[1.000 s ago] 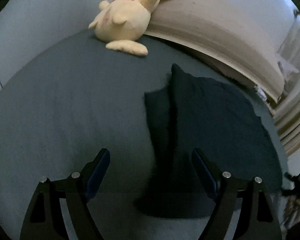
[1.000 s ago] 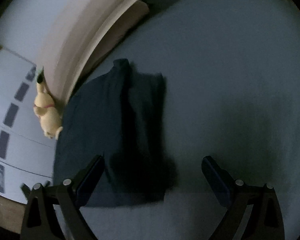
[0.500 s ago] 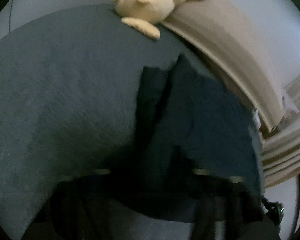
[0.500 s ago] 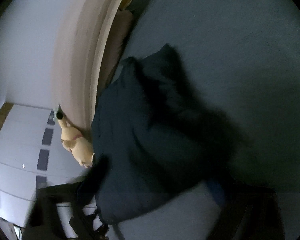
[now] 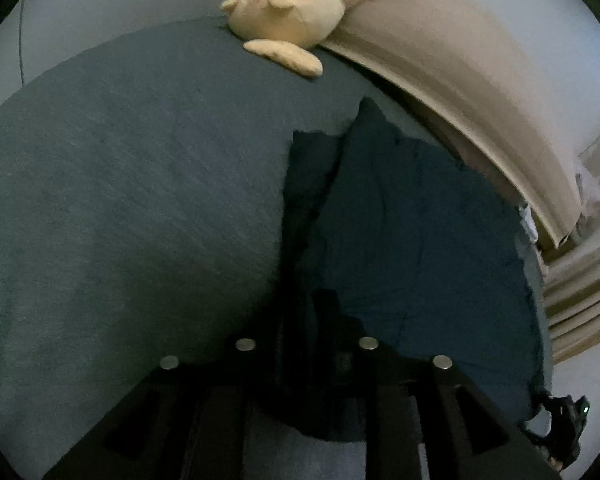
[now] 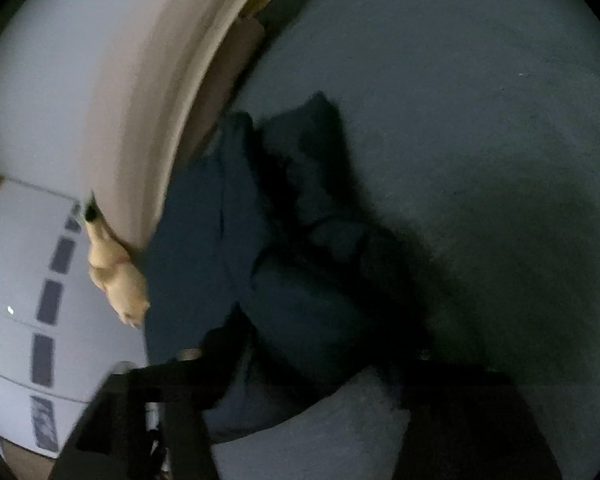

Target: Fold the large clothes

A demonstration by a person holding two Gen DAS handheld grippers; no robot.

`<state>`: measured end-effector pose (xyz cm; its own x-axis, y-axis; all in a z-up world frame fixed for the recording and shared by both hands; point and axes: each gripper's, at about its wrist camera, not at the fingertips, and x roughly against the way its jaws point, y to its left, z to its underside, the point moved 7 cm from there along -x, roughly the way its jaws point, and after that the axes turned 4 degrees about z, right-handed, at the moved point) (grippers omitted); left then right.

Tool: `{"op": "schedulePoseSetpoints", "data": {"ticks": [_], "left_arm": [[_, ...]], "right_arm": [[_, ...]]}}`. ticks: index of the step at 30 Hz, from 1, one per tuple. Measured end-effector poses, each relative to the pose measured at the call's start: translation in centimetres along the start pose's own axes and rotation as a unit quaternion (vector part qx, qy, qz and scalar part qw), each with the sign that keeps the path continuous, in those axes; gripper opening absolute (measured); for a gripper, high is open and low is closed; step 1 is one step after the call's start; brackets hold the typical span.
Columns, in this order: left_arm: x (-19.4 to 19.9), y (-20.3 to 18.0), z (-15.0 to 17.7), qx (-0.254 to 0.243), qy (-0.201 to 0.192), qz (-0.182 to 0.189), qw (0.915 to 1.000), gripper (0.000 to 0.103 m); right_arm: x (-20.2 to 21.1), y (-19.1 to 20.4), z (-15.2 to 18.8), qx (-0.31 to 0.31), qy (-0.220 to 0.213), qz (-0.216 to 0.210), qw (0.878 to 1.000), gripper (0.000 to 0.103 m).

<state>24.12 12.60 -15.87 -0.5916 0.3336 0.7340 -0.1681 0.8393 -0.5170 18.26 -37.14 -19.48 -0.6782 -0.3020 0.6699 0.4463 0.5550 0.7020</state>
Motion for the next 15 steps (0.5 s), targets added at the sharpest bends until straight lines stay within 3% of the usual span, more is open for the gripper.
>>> {"op": "schedulePoseSetpoints", "data": {"ticks": [1,3,4,8,11,15], "left_arm": [[0.6,0.1,0.0,0.006,-0.003,-0.001,1.0,0.034],[2.0,0.9,0.3,0.021,-0.016,-0.007,0.9996,0.049],[3.2,1.2,0.3,0.031,-0.034,-0.006,0.9989,0.052],[4.5,0.8,0.7,0.033,-0.05,-0.004,0.9982,0.056],[3.9,-0.4,0.8,0.007,-0.045,-0.007,0.9989,0.061],[2.8,-0.3,1.2,0.014,-0.029,-0.016,0.9993,0.062]], "right_arm": [[0.6,0.0,-0.1,-0.005,-0.009,-0.004,1.0,0.09],[2.4,-0.1,0.8,-0.026,-0.029,-0.014,0.999,0.091],[2.8,-0.2,1.4,-0.031,-0.028,-0.02,0.999,0.091],[4.6,-0.4,4.2,-0.029,-0.002,-0.041,0.999,0.091],[2.6,1.7,5.3,-0.007,0.025,-0.049,0.998,0.091],[-0.8,4.7,6.2,0.011,0.055,-0.048,0.997,0.091]]}}
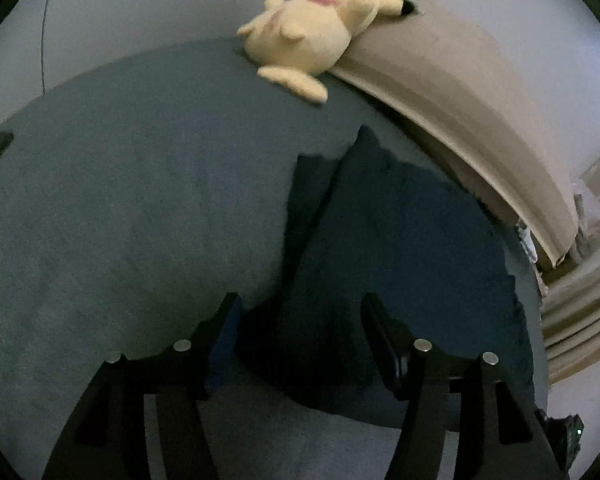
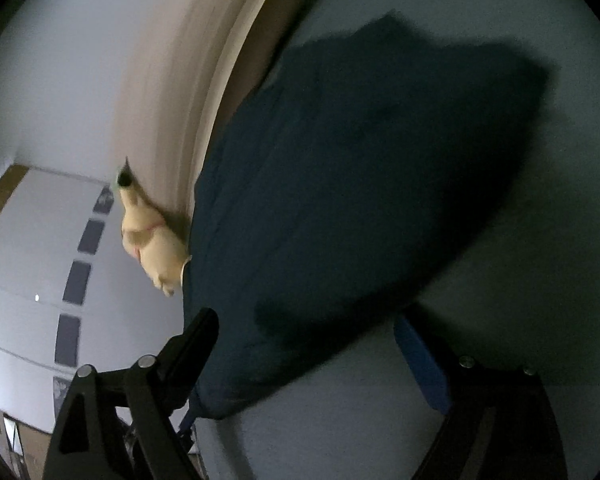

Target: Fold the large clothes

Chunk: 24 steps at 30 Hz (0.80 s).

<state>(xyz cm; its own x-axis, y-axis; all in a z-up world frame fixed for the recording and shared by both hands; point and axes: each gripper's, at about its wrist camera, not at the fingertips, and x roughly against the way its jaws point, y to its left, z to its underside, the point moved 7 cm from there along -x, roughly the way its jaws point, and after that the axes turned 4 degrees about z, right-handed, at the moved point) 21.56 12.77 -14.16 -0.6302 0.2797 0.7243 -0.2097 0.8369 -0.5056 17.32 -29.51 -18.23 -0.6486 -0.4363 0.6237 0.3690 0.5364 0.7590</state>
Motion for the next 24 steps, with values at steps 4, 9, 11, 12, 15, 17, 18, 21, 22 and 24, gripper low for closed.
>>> {"op": "schedulePoseSetpoints", "data": {"ticks": [4,9,11,12,15,17,18,21,22,24], "left_arm": [[-0.8,1.5,0.7,-0.006,0.021,-0.028,0.9994,0.02],[-1.3,1.4,0.7,-0.031,0.021,-0.043,0.9983,0.017],[-1.6,1.7,0.9,-0.032,0.018,-0.043,0.9984,0.019],[-1.5,1.6,0.8,-0.033,0.015,-0.043,0.9984,0.02],[-0.6,1.8,0.4,-0.027,0.021,-0.033,0.9989,0.035],[0.5,2.8,-0.5,-0.006,0.034,-0.025,0.9991,0.063],[1.1,3.4,-1.2,0.002,0.028,-0.021,0.9994,0.071],[2.3,4.6,-3.4,0.0,0.009,-0.018,0.9998,0.075],[2.2,5.1,-4.5,0.0,0.011,-0.016,0.9998,0.075],[1.4,5.4,-6.0,0.004,0.022,-0.003,0.9998,0.075]], "right_arm": [[-2.4,1.2,-0.2,0.041,-0.004,0.033,0.999,0.051],[-2.2,1.3,0.0,0.093,-0.011,0.065,0.994,0.034],[-2.6,0.1,-0.2,0.071,0.004,0.054,0.996,0.039],[-2.6,-0.2,-0.3,0.058,0.007,0.041,0.997,0.045],[-1.1,-0.1,-0.2,0.064,0.013,0.026,0.998,0.078],[0.8,-0.1,0.2,0.082,0.018,0.01,0.996,0.089],[1.8,-0.4,0.5,0.091,0.022,0.007,0.996,0.089],[4.9,-1.8,0.4,0.11,0.027,0.004,0.994,0.089],[6.8,-2.9,-0.4,0.113,0.016,0.009,0.993,0.089],[8.9,-4.1,-2.2,0.11,-0.007,0.021,0.994,0.089]]}}
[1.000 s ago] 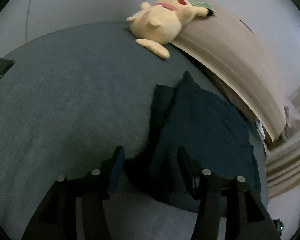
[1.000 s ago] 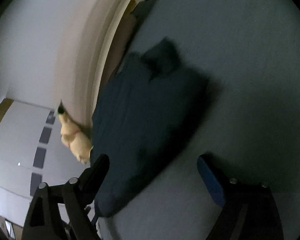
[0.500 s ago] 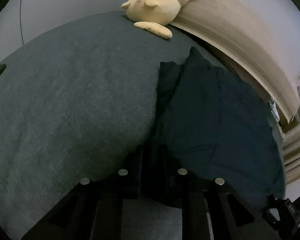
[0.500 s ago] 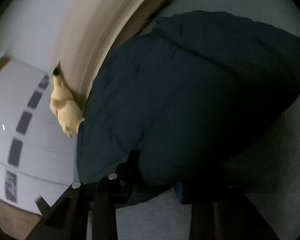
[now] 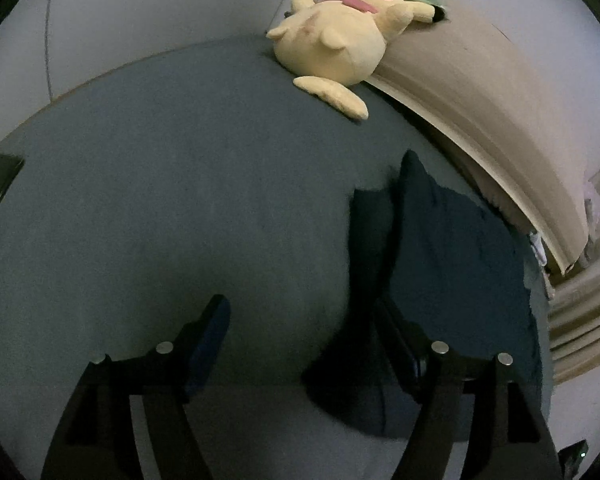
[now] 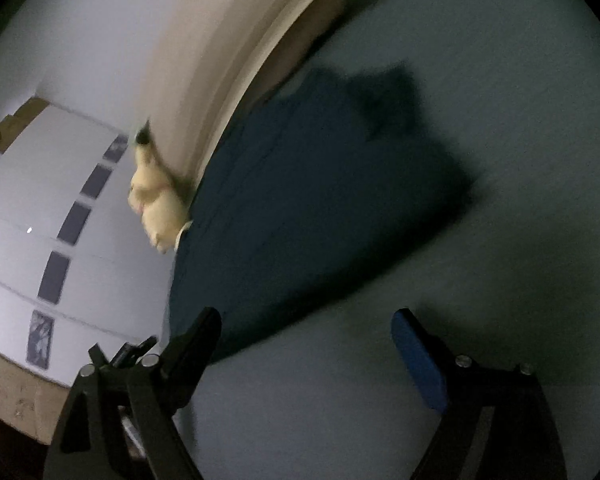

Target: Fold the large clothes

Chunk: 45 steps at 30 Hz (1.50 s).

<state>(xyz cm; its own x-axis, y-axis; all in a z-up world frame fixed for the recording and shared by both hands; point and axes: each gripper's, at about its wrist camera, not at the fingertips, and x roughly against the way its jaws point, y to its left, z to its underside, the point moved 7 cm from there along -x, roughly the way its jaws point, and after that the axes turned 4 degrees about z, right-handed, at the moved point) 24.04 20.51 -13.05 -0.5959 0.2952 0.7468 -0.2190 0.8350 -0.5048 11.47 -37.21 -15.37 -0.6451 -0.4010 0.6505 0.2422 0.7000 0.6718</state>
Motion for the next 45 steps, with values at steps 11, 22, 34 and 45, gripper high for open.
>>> {"op": "schedulePoseSetpoints", "data": {"ticks": [11,22,34,45], "left_arm": [[-8.6,-4.1,-3.1,-0.029,0.097,0.094,0.9904,0.075],[-11.7,-6.5,-3.3,-0.049,0.131,0.131,0.9815,0.075],[-13.8,-7.9,-2.8,-0.103,0.109,0.089,0.9847,0.052],[-14.4,-8.7,-2.6,-0.107,0.108,0.088,0.9845,0.048]], "right_arm": [[-5.2,-4.4,-11.0,0.03,0.043,0.048,0.997,0.092],[-9.7,-2.8,-13.1,0.063,0.105,-0.002,0.992,0.092],[-12.4,-0.7,-12.7,0.137,0.129,0.066,0.98,0.059],[-13.0,0.2,-12.6,0.159,0.132,0.097,0.974,0.055]]}}
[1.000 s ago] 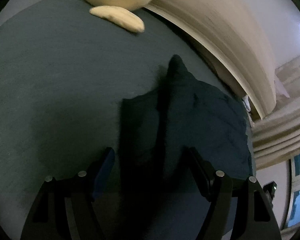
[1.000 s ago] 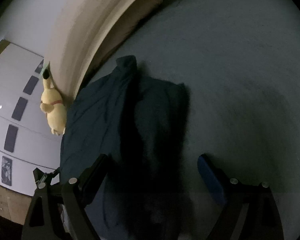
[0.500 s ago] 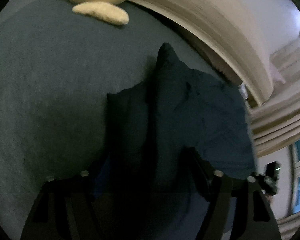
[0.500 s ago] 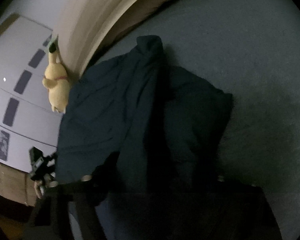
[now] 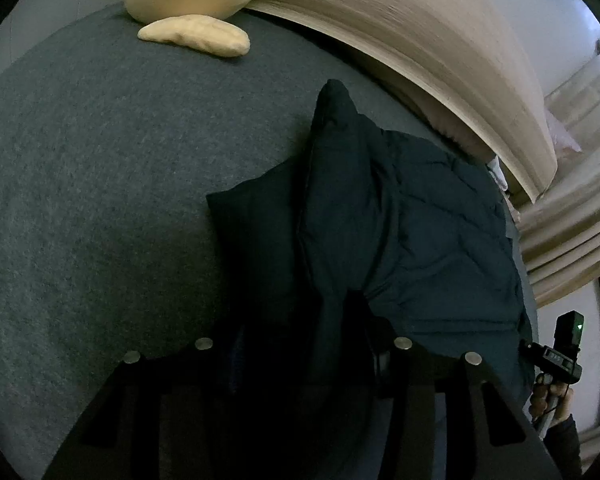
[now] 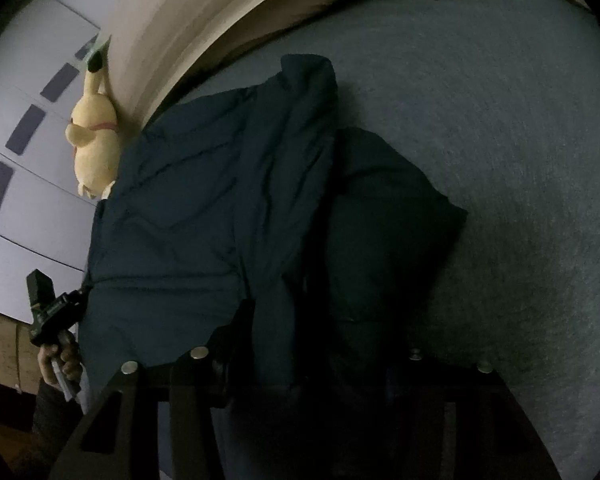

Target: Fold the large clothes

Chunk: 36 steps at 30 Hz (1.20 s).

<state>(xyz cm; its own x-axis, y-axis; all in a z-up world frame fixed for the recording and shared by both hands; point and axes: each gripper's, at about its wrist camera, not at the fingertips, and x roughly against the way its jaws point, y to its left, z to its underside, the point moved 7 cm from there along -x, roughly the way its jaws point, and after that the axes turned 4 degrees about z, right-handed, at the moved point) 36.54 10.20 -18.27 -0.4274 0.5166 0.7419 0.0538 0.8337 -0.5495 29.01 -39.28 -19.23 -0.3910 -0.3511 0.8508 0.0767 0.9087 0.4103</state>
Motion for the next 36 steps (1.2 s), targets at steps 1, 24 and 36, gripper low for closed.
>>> {"op": "schedulePoseSetpoints", "data": {"ticks": [1,24,36], "left_arm": [[0.4,0.2,0.0,0.0,0.0,0.001,1.0,0.048],[11.6,-9.8,-3.8,-0.115,-0.069,-0.021,0.9908,0.012],[21.1,-15.0,-1.2,-0.152,-0.134,0.015,0.9791,0.012]], "right_arm": [[0.0,-0.1,0.0,-0.004,0.002,-0.004,1.0,0.055],[14.2,12.6,-4.2,0.128,-0.098,0.062,0.985,0.017],[26.1,15.5,-0.9,0.154,-0.177,0.065,0.97,0.016]]}}
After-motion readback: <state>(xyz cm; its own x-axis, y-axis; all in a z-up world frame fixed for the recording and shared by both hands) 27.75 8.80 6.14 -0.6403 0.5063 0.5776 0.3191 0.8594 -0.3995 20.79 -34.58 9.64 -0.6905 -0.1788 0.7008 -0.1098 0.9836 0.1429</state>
